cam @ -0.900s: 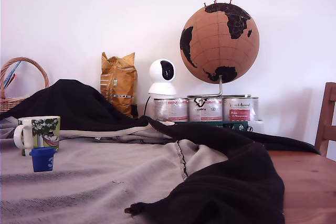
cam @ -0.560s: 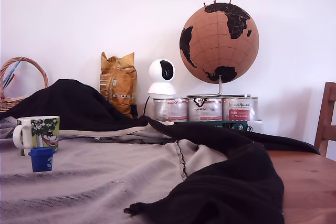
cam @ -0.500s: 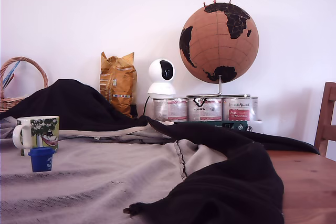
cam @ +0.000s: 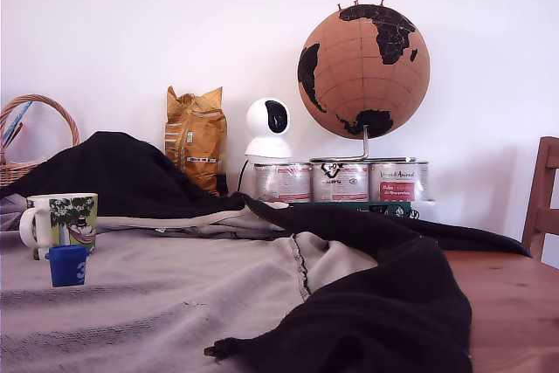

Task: Pick the blue coffee capsule and place it inside the green coffee cup

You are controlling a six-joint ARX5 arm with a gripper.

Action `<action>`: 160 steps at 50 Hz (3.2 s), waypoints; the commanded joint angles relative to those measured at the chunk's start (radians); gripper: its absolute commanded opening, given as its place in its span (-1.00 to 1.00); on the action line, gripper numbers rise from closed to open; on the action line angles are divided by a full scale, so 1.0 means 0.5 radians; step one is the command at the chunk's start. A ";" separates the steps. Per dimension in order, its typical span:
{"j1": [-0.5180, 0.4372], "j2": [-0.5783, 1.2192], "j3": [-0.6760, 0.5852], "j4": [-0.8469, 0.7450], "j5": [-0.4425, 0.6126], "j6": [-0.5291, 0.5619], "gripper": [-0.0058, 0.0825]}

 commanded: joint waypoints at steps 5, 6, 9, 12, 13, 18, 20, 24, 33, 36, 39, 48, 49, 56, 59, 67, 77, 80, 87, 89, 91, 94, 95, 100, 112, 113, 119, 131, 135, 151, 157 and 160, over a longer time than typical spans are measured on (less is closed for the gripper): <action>-0.086 0.230 -0.063 0.150 -0.018 0.087 -0.80; -0.098 0.269 -0.063 0.179 -0.027 0.104 -0.69; -0.128 0.388 -0.063 0.274 -0.064 0.181 -0.19; -0.157 0.504 -0.062 0.375 -0.108 0.265 0.29; -0.166 0.540 -0.062 0.406 -0.117 0.288 0.40; -0.203 0.771 -0.062 0.553 -0.152 0.379 0.56; -0.217 0.862 -0.062 0.613 -0.175 0.388 0.56; -0.243 1.067 -0.062 0.764 -0.197 0.423 0.56; -0.256 1.504 -0.043 1.068 -0.264 0.441 0.56; -0.256 1.650 -0.011 1.128 -0.264 0.462 0.56; -0.256 1.791 0.039 1.166 -0.266 0.482 0.56; -0.256 2.180 0.235 1.237 -0.264 0.516 0.56; -0.256 2.222 0.259 1.241 -0.263 0.528 0.56; -0.256 2.503 0.425 1.244 -0.262 0.579 0.56; -0.256 2.615 0.485 1.244 -0.263 0.580 0.55; -0.257 2.825 0.590 1.243 -0.262 0.579 0.34; -0.257 2.858 0.632 1.230 -0.265 0.579 -0.43; -0.257 2.858 0.651 1.230 -0.264 0.579 -0.58; -0.257 2.858 0.709 1.272 -0.262 0.578 -0.63; -0.257 2.858 0.733 1.298 -0.261 0.578 -0.63; -0.257 2.858 0.764 1.321 -0.261 0.578 -0.63; -0.257 2.858 0.831 1.328 -0.261 0.578 -0.63; -0.257 2.858 0.858 1.329 -0.261 0.578 -0.63; -0.257 2.858 1.003 1.328 -0.262 0.587 -0.63; -0.150 2.858 1.354 1.151 -0.359 0.718 -0.63; -0.134 2.858 1.377 1.122 -0.362 0.726 -0.63; -0.029 2.858 1.480 0.970 -0.364 0.735 -0.61; 0.095 2.858 1.502 0.798 -0.362 0.744 -0.61; 0.114 2.858 1.502 0.784 -0.343 0.742 -0.61; -0.011 2.858 1.508 0.793 0.014 0.523 -0.61; -0.115 2.861 1.527 0.793 -0.039 0.426 -0.39; -0.166 2.862 1.539 0.792 -0.127 0.349 -0.12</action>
